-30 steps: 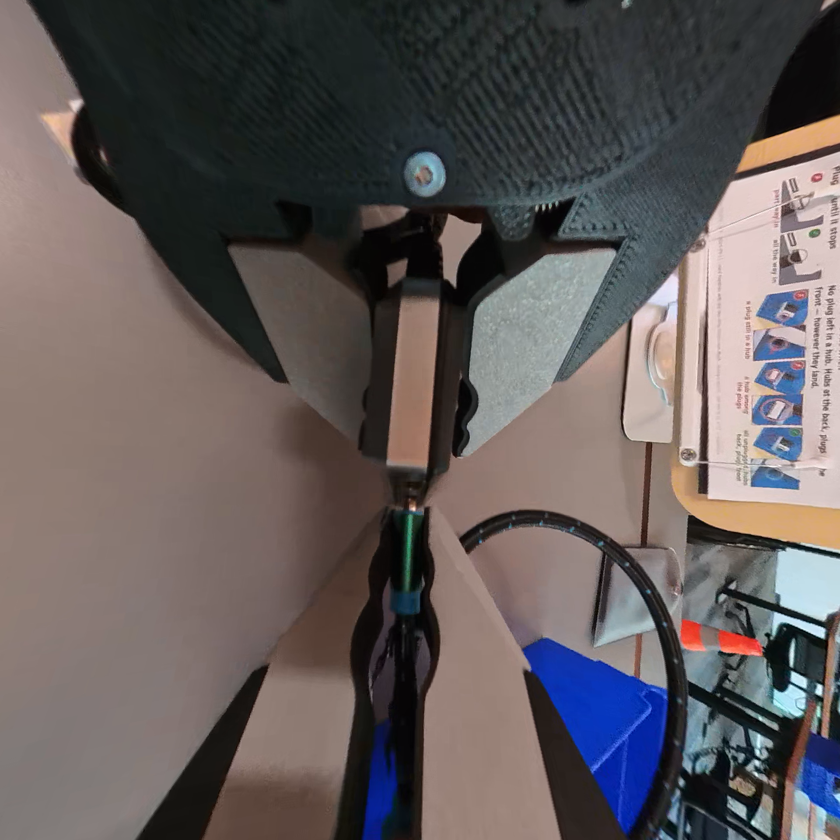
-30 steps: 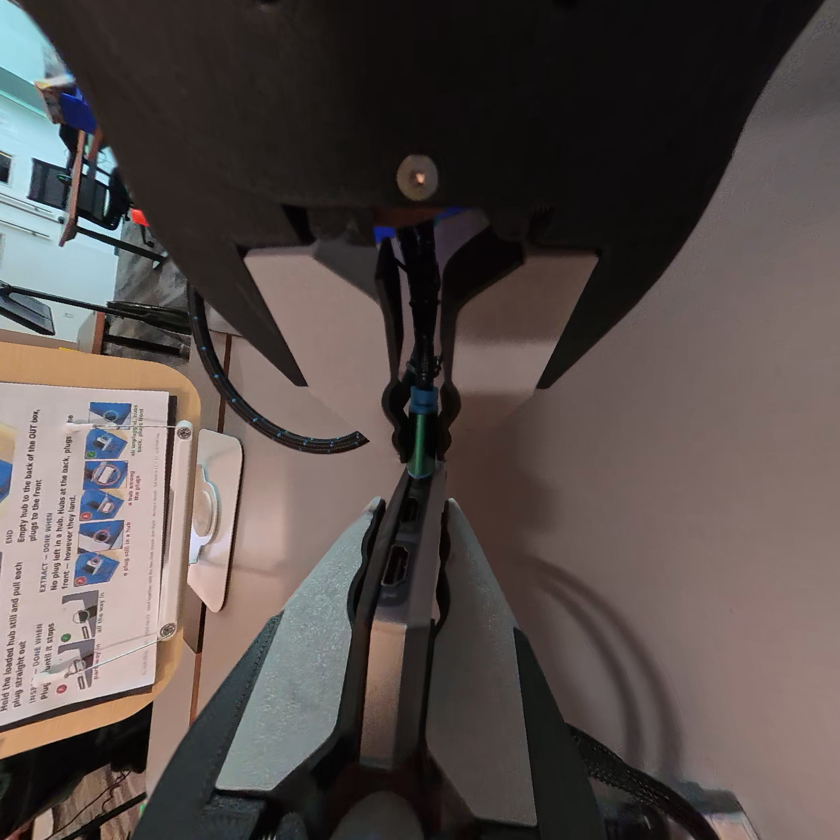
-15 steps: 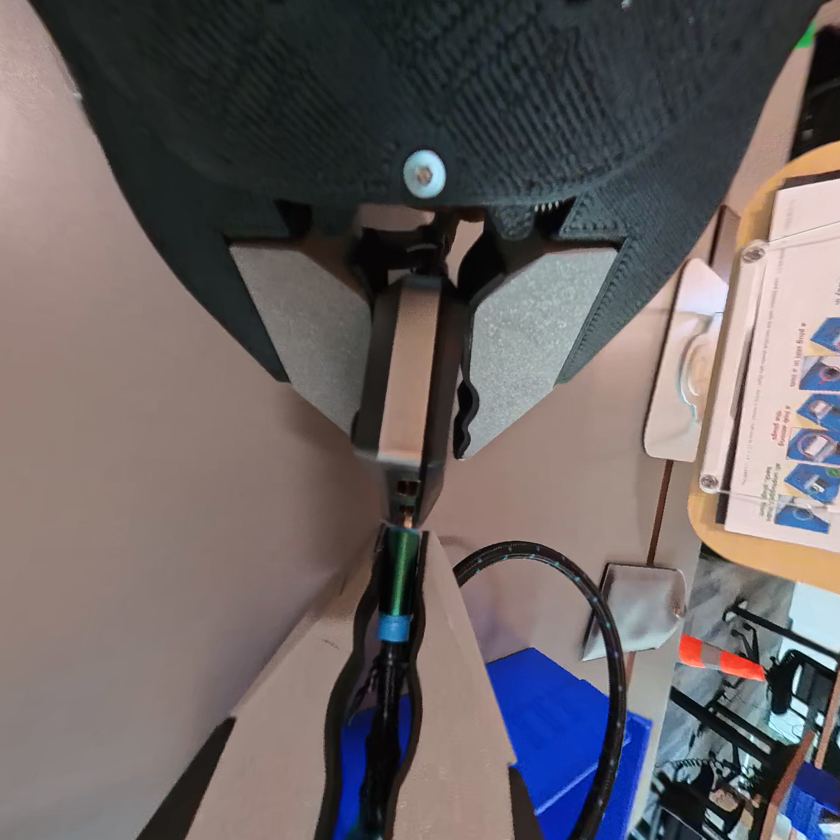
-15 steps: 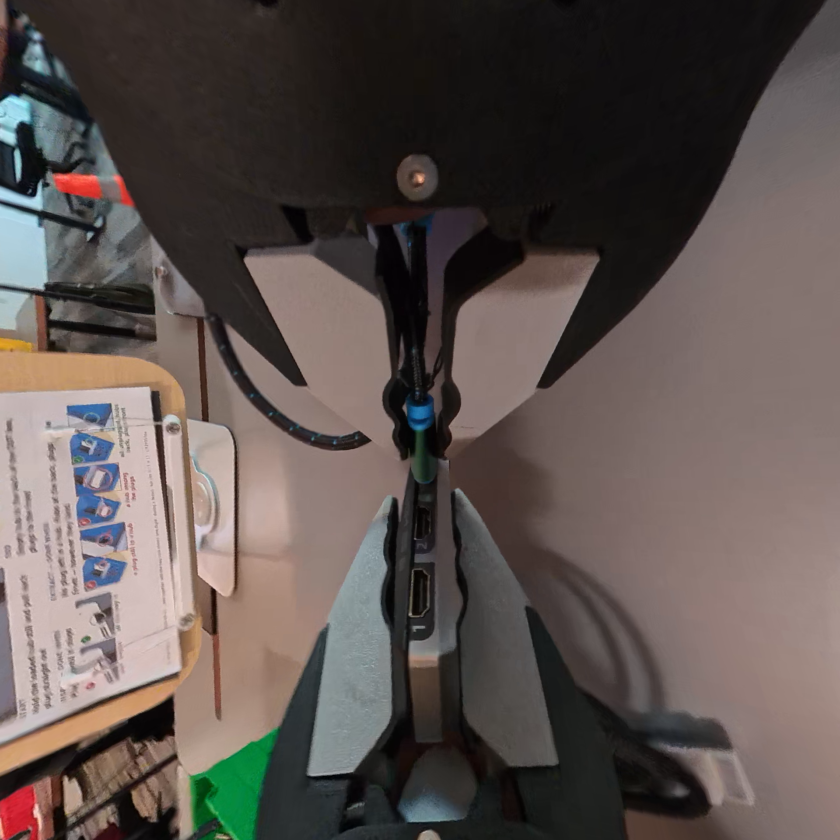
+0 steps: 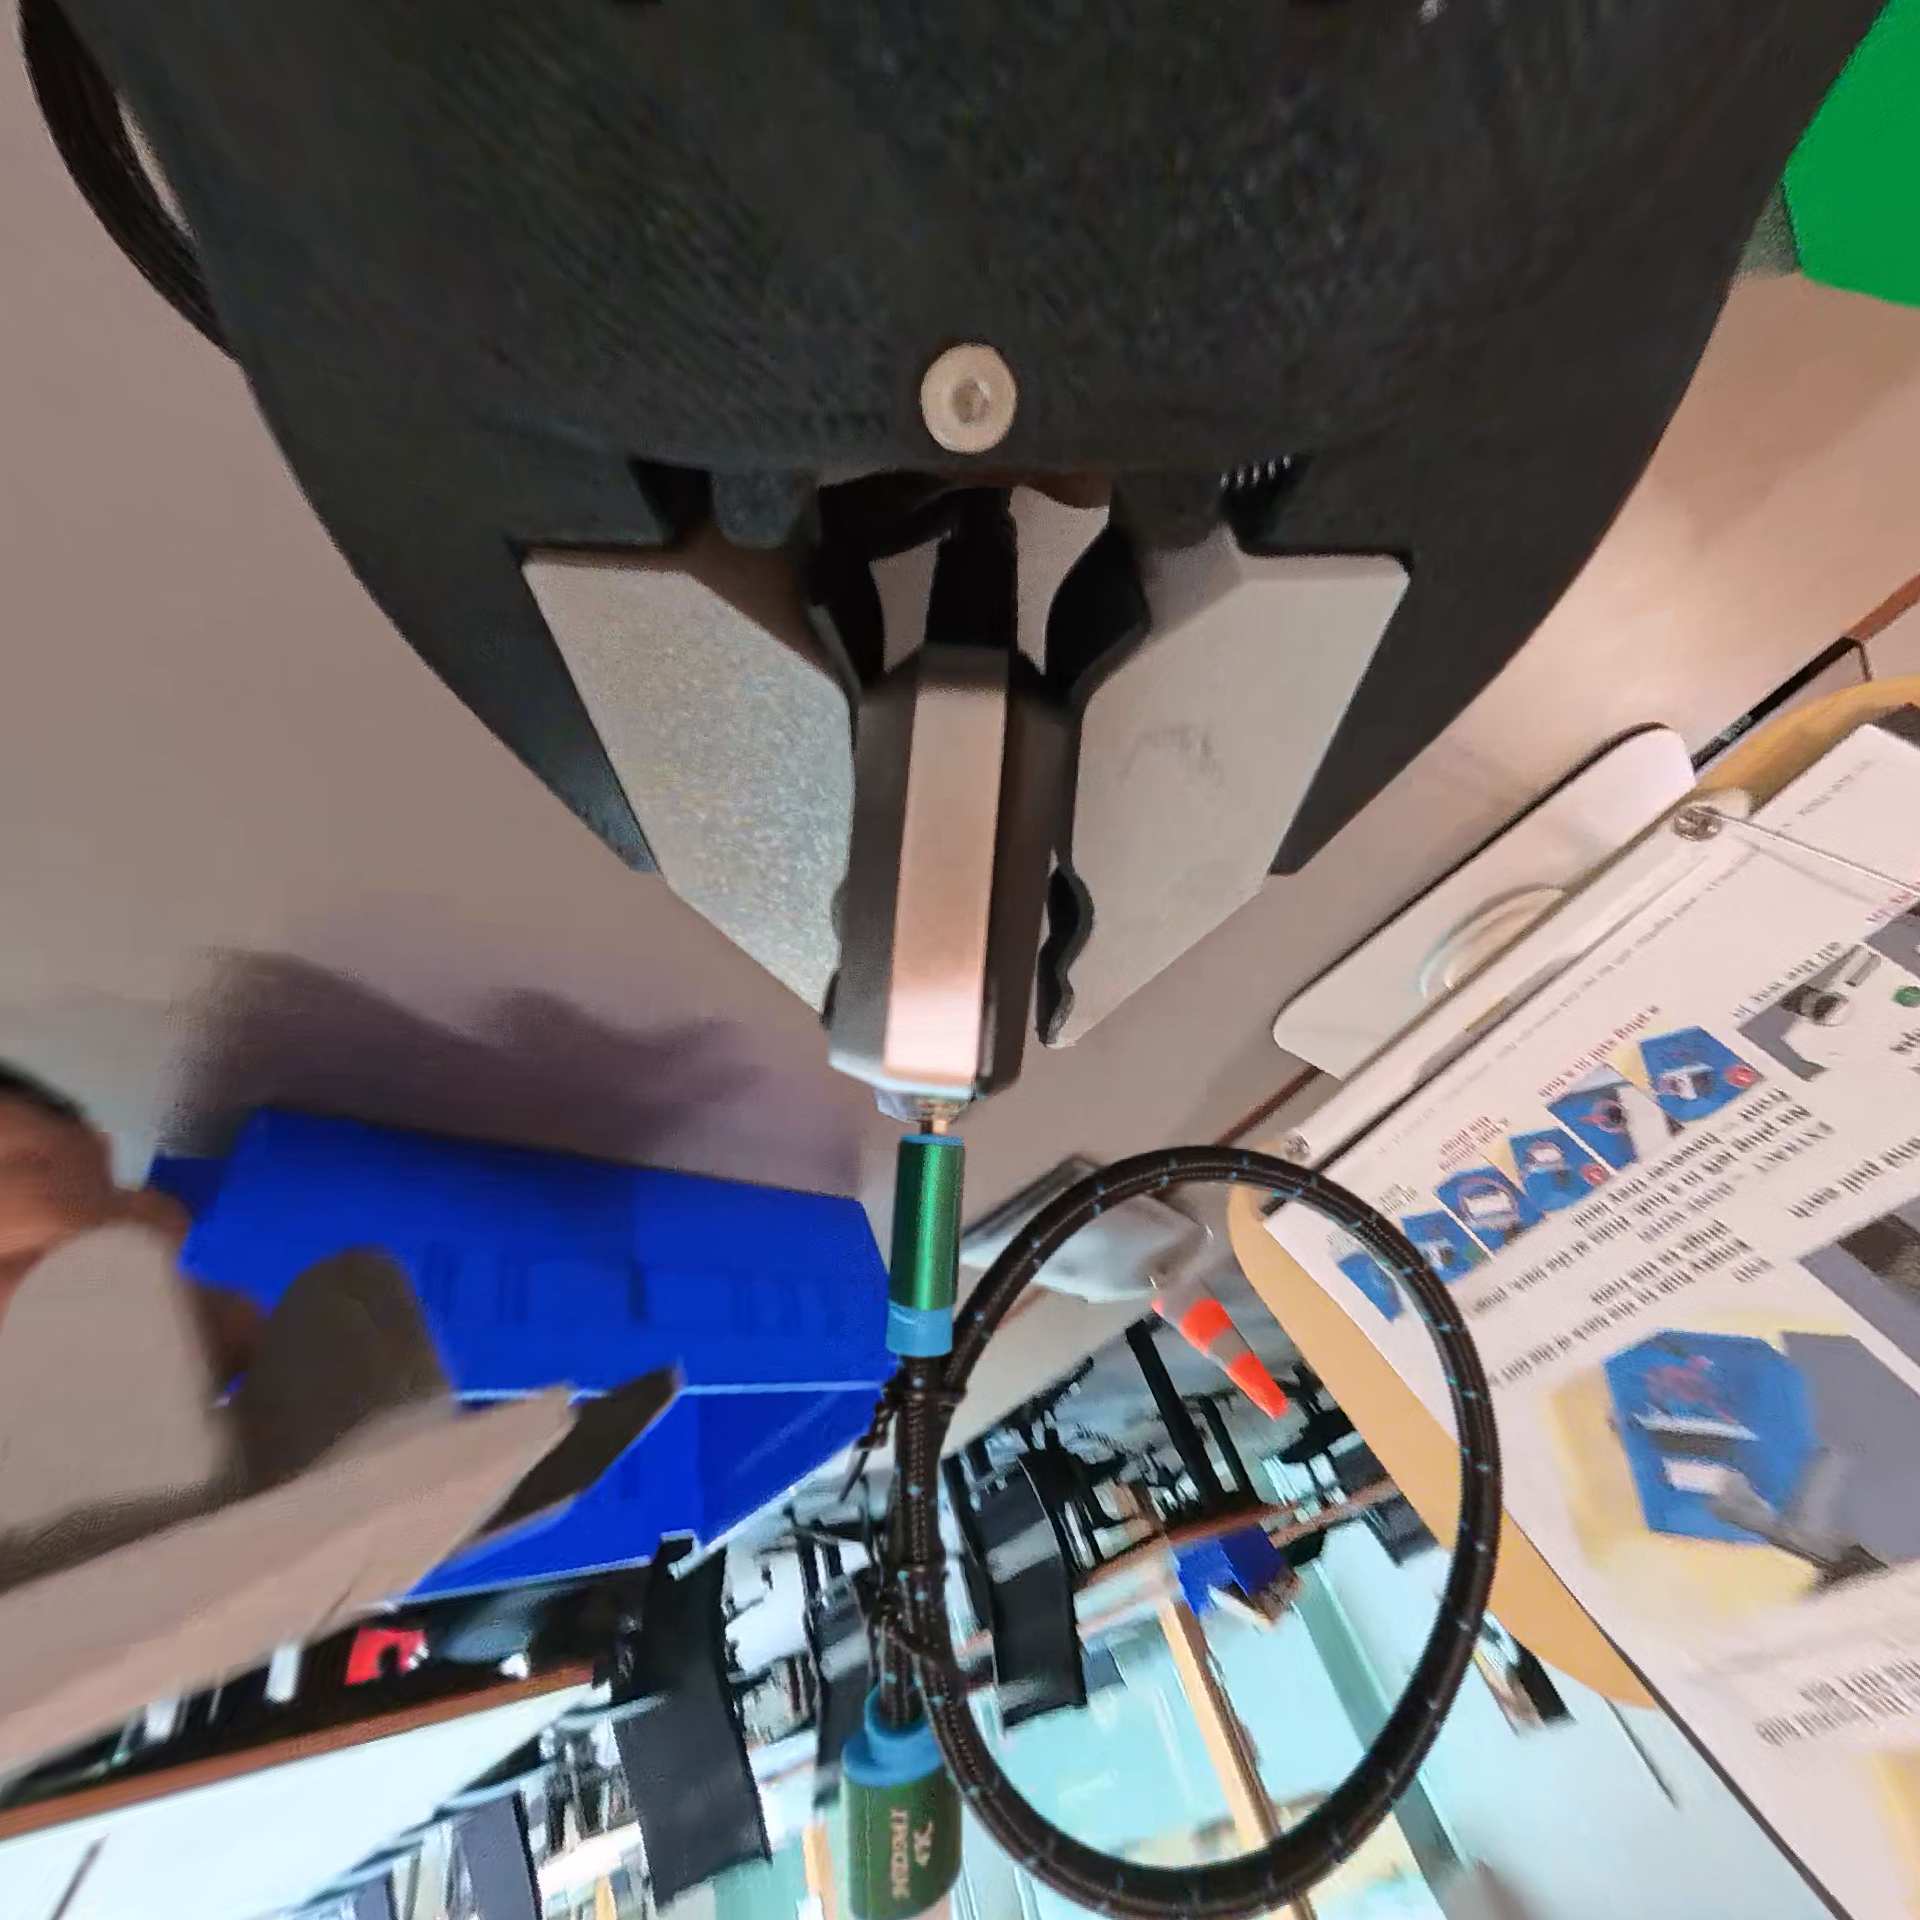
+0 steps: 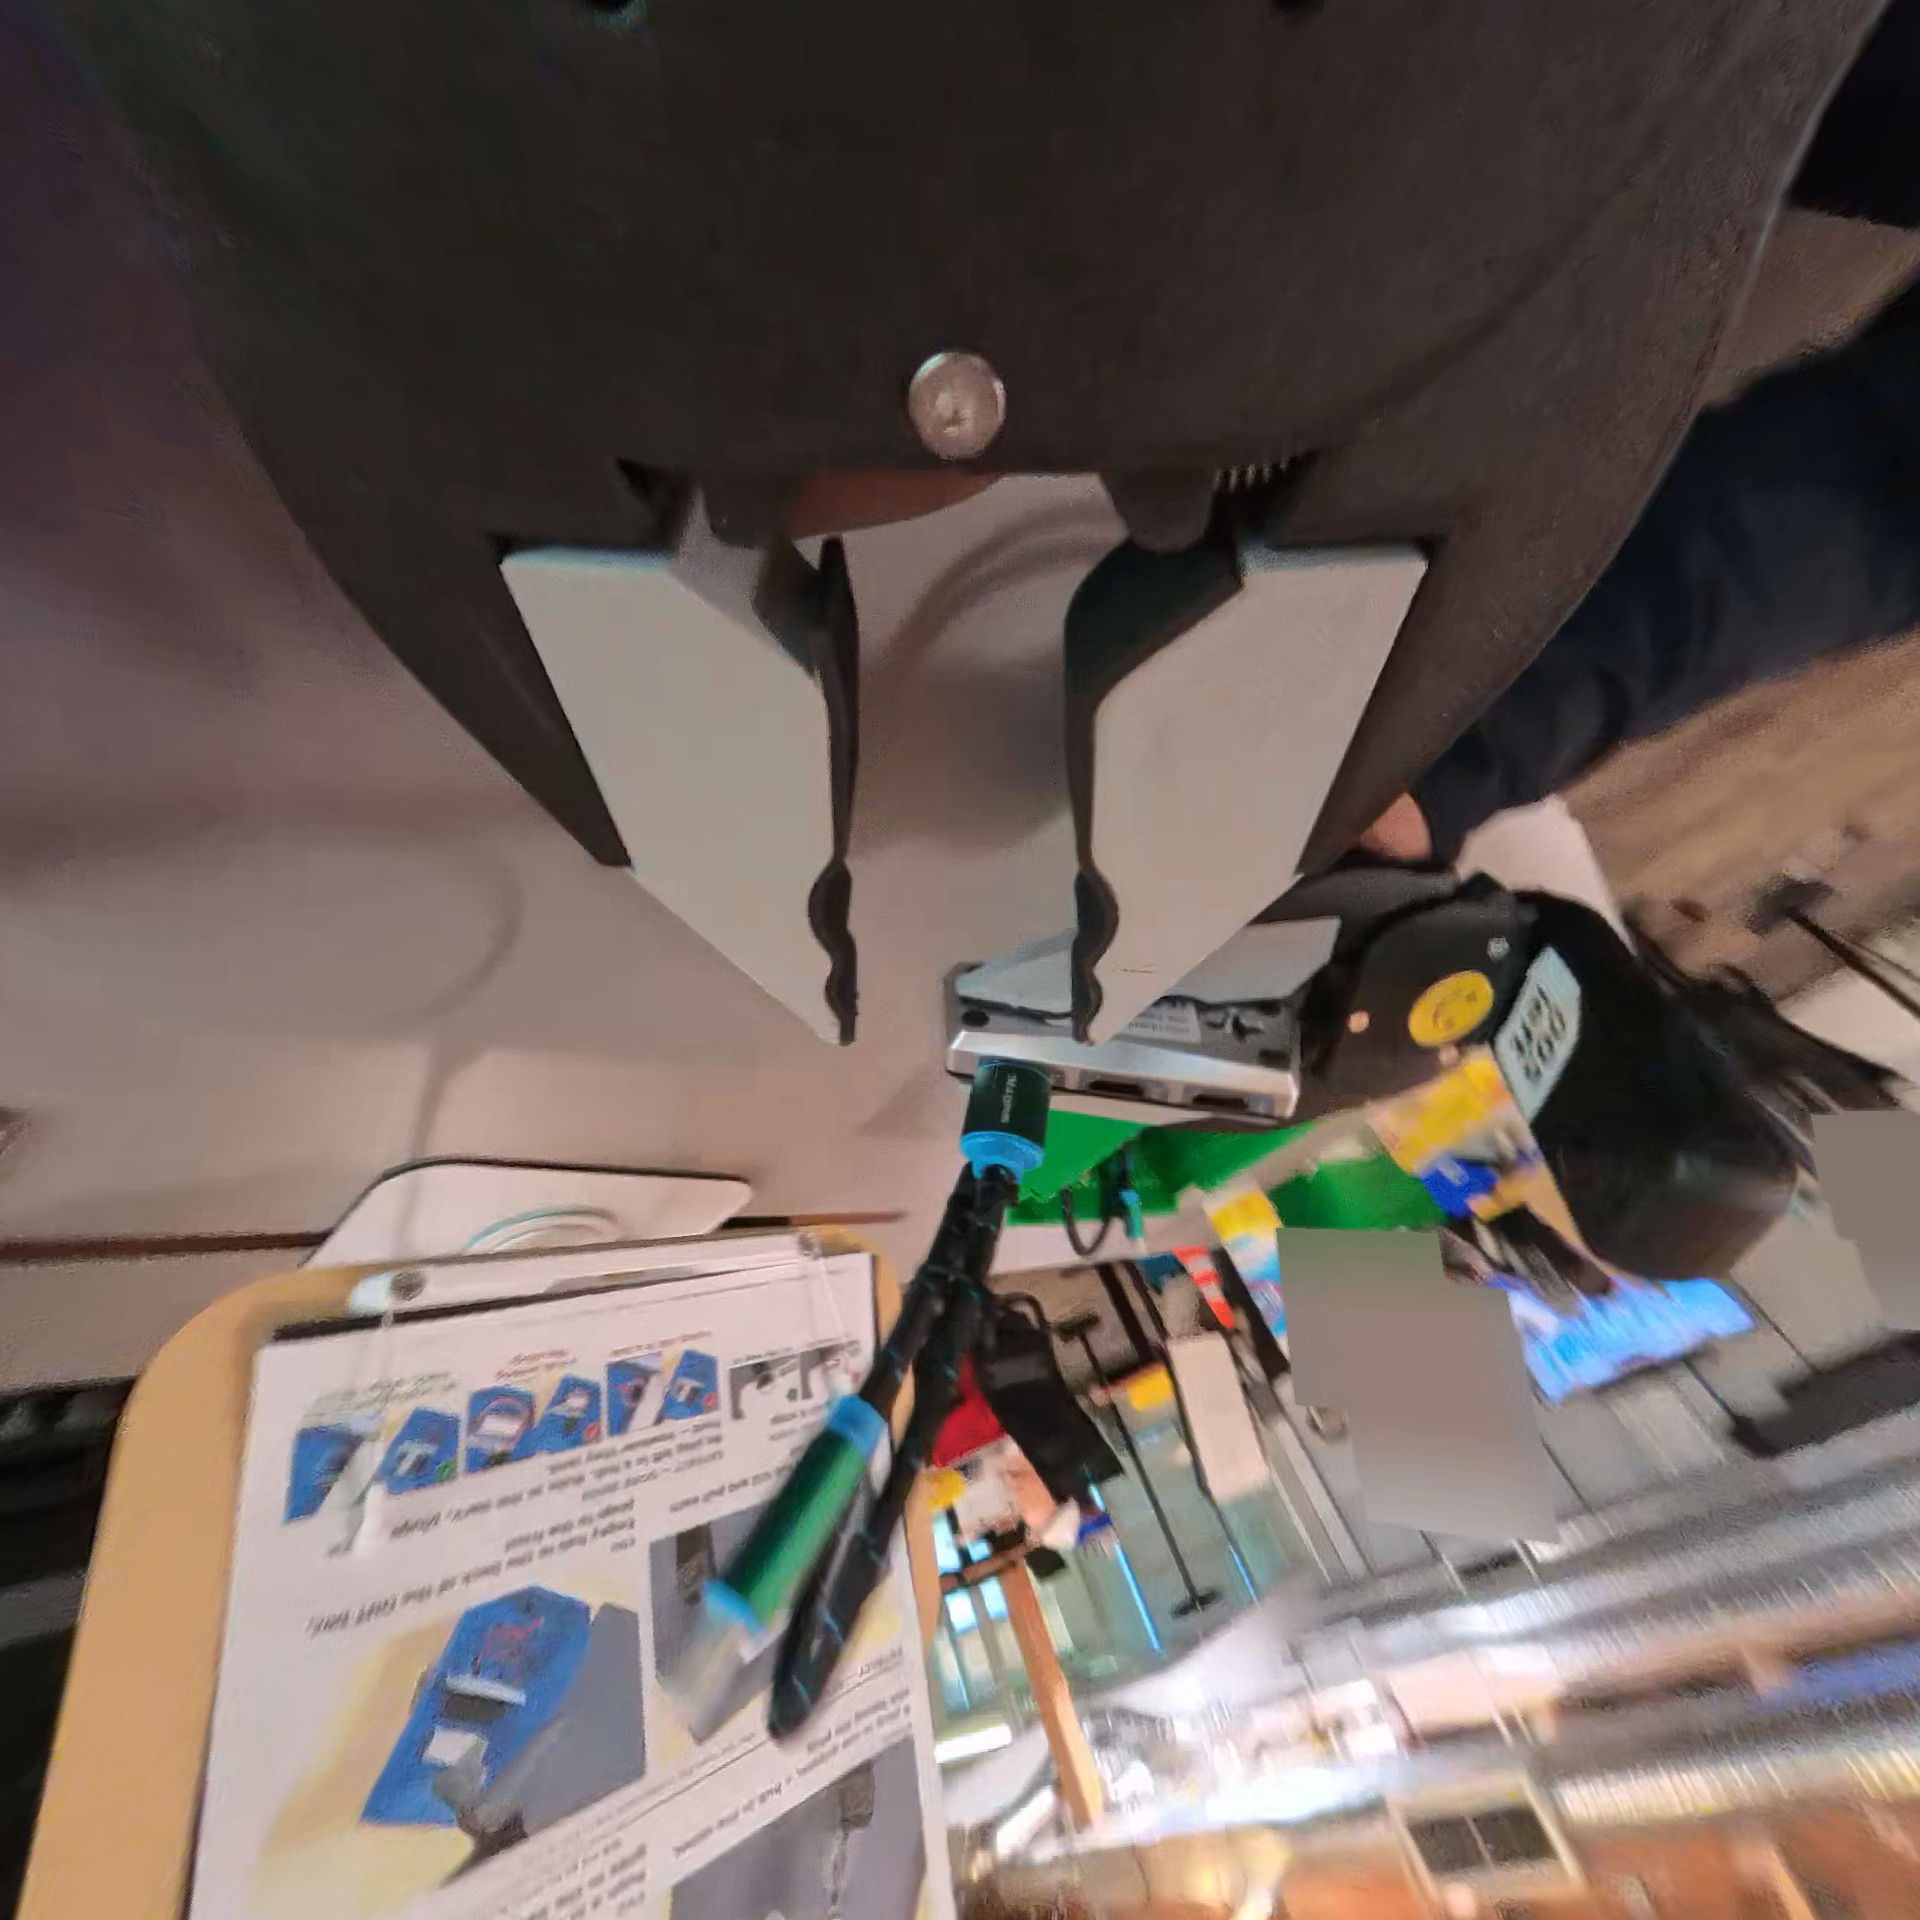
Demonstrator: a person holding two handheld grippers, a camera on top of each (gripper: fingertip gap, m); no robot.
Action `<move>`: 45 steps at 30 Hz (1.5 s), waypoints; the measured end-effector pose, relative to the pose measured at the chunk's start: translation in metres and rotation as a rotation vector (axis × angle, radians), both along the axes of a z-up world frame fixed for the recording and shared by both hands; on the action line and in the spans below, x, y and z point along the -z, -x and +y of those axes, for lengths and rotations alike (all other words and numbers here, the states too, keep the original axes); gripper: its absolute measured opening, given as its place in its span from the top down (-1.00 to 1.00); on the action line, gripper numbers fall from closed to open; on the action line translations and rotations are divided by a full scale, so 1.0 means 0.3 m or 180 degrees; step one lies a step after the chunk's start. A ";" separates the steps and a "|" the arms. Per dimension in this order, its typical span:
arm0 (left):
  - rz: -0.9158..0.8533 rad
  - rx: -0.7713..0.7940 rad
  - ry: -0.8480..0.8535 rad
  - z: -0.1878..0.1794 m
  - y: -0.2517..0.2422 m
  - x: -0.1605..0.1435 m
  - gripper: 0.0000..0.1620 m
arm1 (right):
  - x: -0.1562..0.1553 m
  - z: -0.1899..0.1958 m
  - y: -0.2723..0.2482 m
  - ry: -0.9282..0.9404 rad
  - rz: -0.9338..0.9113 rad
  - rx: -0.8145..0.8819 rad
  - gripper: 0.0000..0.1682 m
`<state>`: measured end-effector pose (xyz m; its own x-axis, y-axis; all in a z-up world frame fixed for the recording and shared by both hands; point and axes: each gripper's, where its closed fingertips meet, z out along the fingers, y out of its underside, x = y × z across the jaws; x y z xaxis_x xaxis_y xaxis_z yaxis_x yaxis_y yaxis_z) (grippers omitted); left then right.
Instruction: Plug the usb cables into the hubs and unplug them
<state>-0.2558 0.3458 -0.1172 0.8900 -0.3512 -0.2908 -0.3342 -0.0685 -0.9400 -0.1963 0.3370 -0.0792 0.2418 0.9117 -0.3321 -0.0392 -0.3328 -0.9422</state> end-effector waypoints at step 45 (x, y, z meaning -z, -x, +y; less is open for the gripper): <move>-0.0079 -0.0143 -0.0039 0.034 -0.045 0.061 0.65 | 0.073 0.059 0.236 0.0672 0.1009 -0.0472 0.85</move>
